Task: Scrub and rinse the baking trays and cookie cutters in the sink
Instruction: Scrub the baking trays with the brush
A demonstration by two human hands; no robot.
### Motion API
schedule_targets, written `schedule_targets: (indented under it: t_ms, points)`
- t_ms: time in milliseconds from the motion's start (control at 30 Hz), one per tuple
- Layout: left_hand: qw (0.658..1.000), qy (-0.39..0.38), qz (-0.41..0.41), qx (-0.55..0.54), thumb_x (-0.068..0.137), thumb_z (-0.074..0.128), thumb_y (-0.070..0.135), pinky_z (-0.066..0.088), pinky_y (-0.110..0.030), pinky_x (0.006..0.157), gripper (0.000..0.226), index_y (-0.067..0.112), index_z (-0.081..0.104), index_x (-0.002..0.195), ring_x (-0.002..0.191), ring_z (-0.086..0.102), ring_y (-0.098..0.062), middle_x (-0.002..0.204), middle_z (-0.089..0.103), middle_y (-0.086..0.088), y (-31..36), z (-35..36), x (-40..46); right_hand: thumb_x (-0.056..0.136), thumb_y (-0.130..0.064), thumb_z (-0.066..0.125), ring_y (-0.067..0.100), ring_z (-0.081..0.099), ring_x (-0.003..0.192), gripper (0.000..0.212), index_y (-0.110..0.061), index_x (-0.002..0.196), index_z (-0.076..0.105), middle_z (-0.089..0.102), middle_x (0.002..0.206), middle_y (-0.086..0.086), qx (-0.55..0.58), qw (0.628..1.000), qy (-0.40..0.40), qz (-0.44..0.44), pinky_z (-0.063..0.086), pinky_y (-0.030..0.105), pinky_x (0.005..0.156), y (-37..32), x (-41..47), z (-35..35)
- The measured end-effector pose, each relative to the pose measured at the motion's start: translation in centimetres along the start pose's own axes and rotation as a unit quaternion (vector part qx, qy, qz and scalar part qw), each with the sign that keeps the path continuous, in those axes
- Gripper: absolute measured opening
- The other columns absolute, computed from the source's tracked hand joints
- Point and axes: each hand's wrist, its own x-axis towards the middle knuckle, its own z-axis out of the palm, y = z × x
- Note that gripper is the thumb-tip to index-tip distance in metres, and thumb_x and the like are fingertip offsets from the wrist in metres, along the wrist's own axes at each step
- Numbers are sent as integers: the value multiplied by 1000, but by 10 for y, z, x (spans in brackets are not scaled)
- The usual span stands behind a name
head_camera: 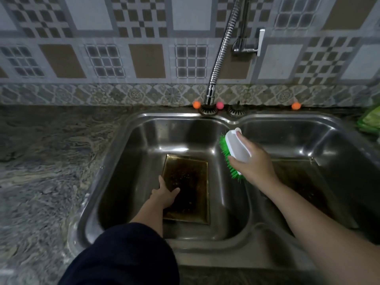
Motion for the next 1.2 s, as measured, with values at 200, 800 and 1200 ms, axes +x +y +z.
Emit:
schedule_targets:
  t_ms: [200, 800, 1200]
  points:
    - [993, 70, 97, -5, 94, 45, 52, 26, -54, 112, 85, 30, -14, 151, 138, 23, -44, 154, 16, -20, 39, -9, -16, 80, -28, 73, 22, 53, 114, 73, -34, 144, 40, 54, 128, 9, 2, 1000, 12, -2, 39, 24, 82, 5, -4, -18]
    - [971, 1, 235, 33, 94, 48, 21, 43, -32, 96, 55, 19, 30, 146, 116, 56, -30, 130, 58, -11, 240, 214, -94, 82, -32, 71, 23, 48, 119, 75, -36, 147, 33, 48, 133, 9, -2, 998, 36, 47, 46, 37, 98, 157, -12, -189]
    - [980, -25, 143, 134, 94, 55, 16, 42, -34, 98, 83, 32, -2, 152, 121, 52, -28, 143, 46, -13, 257, 261, -67, 83, -31, 72, 18, 48, 112, 75, -34, 147, 34, 45, 119, -2, 37, 999, -20, -3, 39, 23, 85, 224, -5, -198]
